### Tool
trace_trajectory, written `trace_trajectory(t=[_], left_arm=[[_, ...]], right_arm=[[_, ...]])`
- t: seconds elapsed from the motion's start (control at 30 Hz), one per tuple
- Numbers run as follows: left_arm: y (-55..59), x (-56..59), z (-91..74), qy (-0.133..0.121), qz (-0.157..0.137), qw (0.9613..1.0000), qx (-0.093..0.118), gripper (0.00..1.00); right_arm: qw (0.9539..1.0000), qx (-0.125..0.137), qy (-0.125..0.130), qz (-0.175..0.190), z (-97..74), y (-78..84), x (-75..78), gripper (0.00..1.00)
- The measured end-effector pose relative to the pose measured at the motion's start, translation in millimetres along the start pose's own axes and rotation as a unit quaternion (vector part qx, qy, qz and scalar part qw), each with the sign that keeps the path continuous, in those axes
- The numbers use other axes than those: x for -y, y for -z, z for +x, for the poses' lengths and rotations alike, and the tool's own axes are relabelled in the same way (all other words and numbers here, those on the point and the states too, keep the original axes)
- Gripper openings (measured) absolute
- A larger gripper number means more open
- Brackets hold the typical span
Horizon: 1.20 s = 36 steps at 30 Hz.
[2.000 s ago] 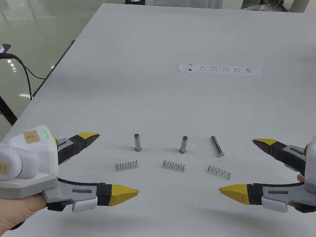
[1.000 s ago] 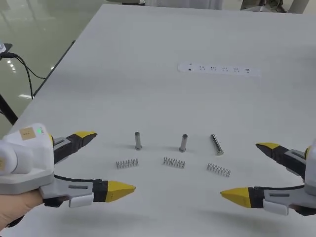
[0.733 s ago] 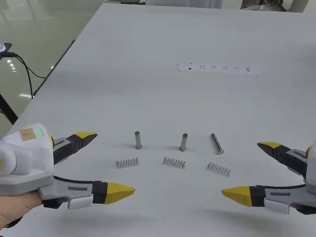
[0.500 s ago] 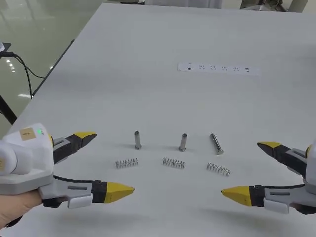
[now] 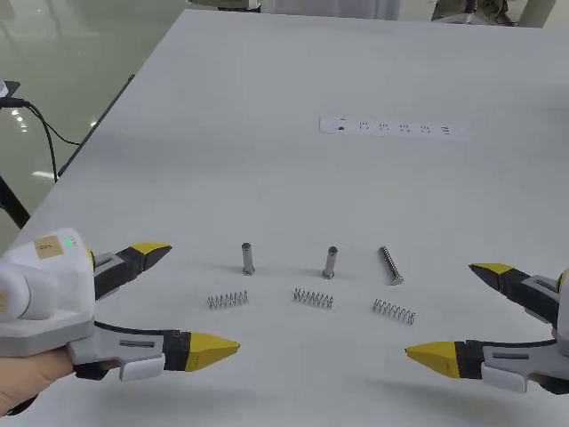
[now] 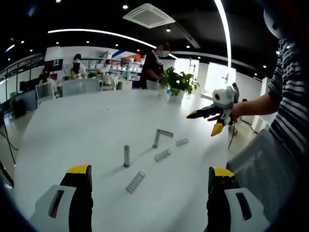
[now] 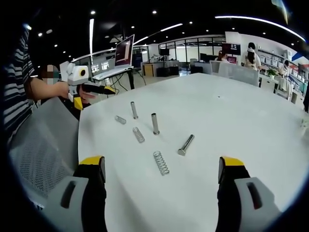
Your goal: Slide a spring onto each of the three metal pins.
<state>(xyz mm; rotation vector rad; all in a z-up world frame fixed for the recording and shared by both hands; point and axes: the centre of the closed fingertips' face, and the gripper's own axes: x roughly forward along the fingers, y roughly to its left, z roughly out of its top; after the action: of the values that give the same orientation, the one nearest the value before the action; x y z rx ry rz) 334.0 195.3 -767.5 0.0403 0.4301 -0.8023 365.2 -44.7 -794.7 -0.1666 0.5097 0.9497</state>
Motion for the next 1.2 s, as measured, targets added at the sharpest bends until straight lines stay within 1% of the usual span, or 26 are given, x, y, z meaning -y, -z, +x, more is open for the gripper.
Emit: trace_trajectory(t=[0.13,0.3,0.47,0.63,0.8,0.9,0.97,1.03,1.1,1.13,1.2], left_arm=[[1.0,-1.4,0.5,-0.002,0.000,1.0000,-0.002,0.98],[-1.3,-0.5,0.9,-0.001,-0.002,1.0000,0.001,0.98],[-0.4,-0.2,1.5,0.000,-0.002,1.0000,-0.001,0.98],[-0.6,-1.1,1.8,-0.001,-0.003,1.0000,0.000,0.97],[0.7,-2.5,2.9,-0.003,-0.008,1.0000,-0.001,0.97],[1.0,-2.9,3.2,-0.003,-0.010,0.9999,-0.001,0.97],[1.5,-3.3,3.5,-0.003,-0.010,0.9999,-0.001,0.97],[2.1,-3.4,3.9,-0.002,-0.010,0.9999,-0.003,0.97],[2.8,-3.9,4.2,-0.002,-0.011,0.9999,-0.004,0.96],[3.2,-4.6,4.3,-0.004,-0.011,0.9999,-0.005,0.96],[3.4,-5.0,4.3,-0.005,-0.012,0.9999,-0.004,0.96]], right_arm=[[1.0000,-0.003,0.001,0.002,-1.3,2.0,1.0,0.97],[1.0000,-0.005,-0.001,0.002,-0.6,1.7,1.1,0.97],[0.9999,-0.008,-0.008,-0.002,1.7,1.6,-1.3,0.98],[0.9999,-0.006,-0.015,-0.005,4.3,-2.5,-5.2,0.98],[0.9998,-0.001,-0.020,0.005,7.7,-10.2,-6.3,0.97],[0.9998,-0.006,-0.019,0.004,10.6,-14.1,-4.6,0.94],[0.9998,-0.010,-0.017,0.007,12.9,-16.4,-0.5,0.92],[0.9998,-0.011,-0.012,0.015,15.1,-20.3,4.3,0.89],[0.9994,-0.021,-0.007,0.027,18.2,-22.4,9.2,0.87],[0.9991,-0.027,-0.008,0.032,20.1,-24.0,11.0,0.85],[0.9990,-0.029,-0.007,0.032,23.0,-27.9,12.8,0.80]])
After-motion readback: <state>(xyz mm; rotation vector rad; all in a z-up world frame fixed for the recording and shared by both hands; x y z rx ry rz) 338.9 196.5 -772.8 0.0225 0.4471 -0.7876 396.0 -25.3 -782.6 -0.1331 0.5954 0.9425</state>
